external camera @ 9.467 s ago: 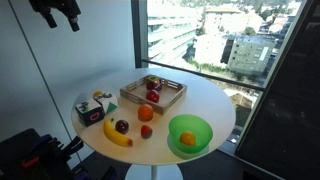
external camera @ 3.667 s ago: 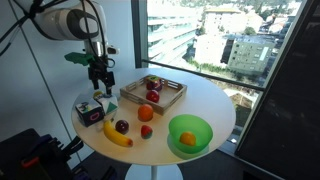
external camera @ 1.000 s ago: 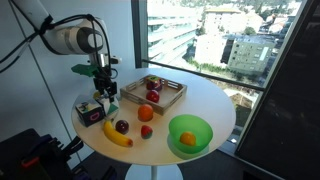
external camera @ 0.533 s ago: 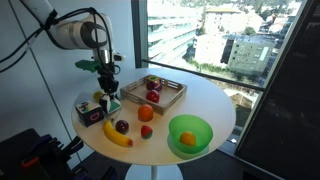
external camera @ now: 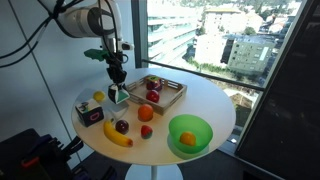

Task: Pick up the square toy at the back and put it in the box.

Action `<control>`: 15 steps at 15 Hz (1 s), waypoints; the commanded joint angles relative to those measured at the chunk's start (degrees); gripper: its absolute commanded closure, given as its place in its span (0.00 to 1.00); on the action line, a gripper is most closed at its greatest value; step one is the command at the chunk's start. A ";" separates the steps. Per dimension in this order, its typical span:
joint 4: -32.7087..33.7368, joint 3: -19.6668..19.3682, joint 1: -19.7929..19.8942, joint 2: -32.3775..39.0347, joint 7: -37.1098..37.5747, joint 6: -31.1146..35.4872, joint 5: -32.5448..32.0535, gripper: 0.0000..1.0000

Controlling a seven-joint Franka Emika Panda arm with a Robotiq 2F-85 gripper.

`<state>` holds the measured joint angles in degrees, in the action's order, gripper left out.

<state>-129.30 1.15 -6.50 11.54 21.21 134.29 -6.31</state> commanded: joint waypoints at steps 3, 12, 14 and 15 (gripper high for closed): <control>5.46 -0.20 1.35 0.33 -1.10 -3.48 3.15 0.93; 15.42 -1.40 2.05 5.84 -0.08 -6.09 3.46 0.93; 17.23 -1.75 2.07 7.04 -0.13 -6.00 3.53 0.93; 18.03 -1.87 2.07 7.57 -0.20 -6.15 3.64 0.94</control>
<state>-115.57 -0.43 -4.70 16.77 21.20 130.24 -3.82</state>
